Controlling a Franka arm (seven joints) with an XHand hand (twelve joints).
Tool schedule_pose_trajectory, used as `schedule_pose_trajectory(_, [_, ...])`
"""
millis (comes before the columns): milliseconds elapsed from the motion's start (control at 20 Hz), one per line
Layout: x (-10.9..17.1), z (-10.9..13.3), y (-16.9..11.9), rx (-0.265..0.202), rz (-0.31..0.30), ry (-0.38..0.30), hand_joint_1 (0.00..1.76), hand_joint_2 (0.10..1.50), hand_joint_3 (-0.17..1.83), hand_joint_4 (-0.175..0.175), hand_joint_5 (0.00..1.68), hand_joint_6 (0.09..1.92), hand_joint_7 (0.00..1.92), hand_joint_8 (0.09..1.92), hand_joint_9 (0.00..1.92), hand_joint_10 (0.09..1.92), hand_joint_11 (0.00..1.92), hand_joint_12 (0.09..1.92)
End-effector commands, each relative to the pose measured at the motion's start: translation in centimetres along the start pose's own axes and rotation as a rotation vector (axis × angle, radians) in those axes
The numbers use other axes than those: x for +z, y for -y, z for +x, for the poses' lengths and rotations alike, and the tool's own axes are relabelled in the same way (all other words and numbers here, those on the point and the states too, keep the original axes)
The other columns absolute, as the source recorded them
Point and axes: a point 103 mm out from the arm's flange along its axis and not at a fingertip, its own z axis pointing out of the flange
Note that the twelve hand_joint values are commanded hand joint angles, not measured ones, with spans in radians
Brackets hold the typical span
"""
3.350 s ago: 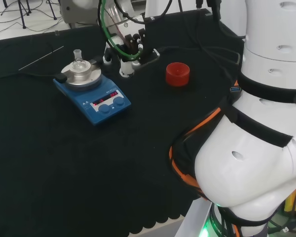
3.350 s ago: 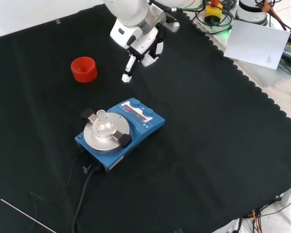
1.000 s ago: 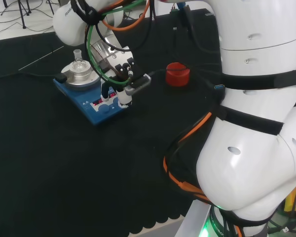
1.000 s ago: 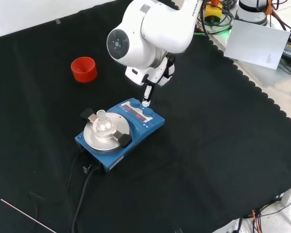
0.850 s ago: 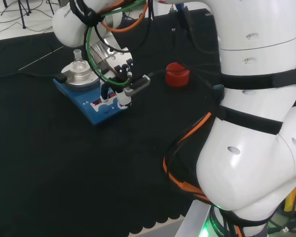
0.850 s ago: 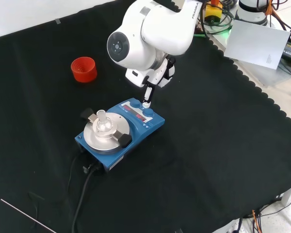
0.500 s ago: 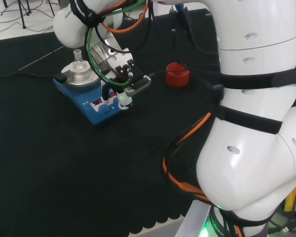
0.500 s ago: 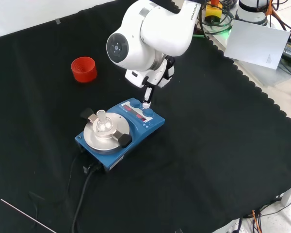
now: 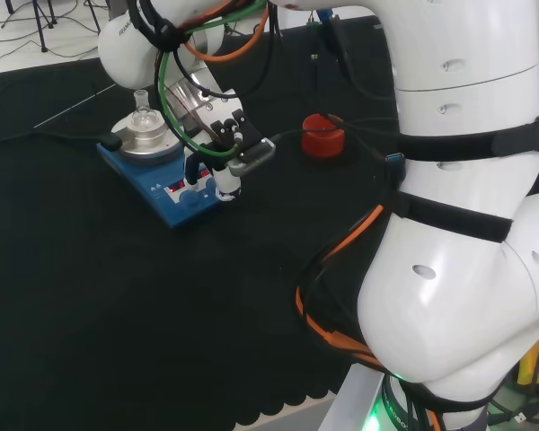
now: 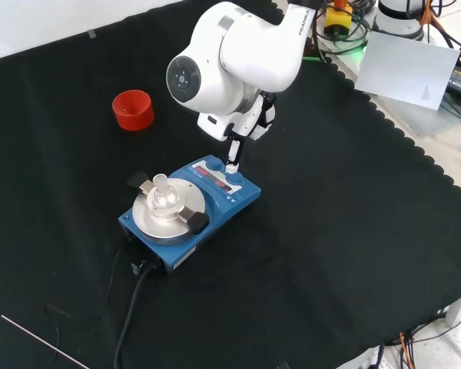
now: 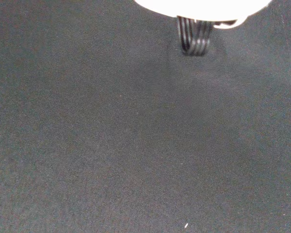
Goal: Turn on the heater.
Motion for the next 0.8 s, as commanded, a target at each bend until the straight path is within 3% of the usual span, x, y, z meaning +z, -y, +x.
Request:
schedule_pose_trajectory(50, [0.25,0.06,-0.25,-0.001,0.0,0.008,1.47,0.64,1.12,-0.006,0.37,0.09,1.67,1.82,1.81,1.6,1.7,1.53])
schedule_pose_trajectory(800, [0.65,0.43,-0.63,-0.007,-0.012,0.001,1.47,0.63,1.13,-0.006,0.37,0.09,1.67,1.82,1.81,1.6,1.7,1.53])
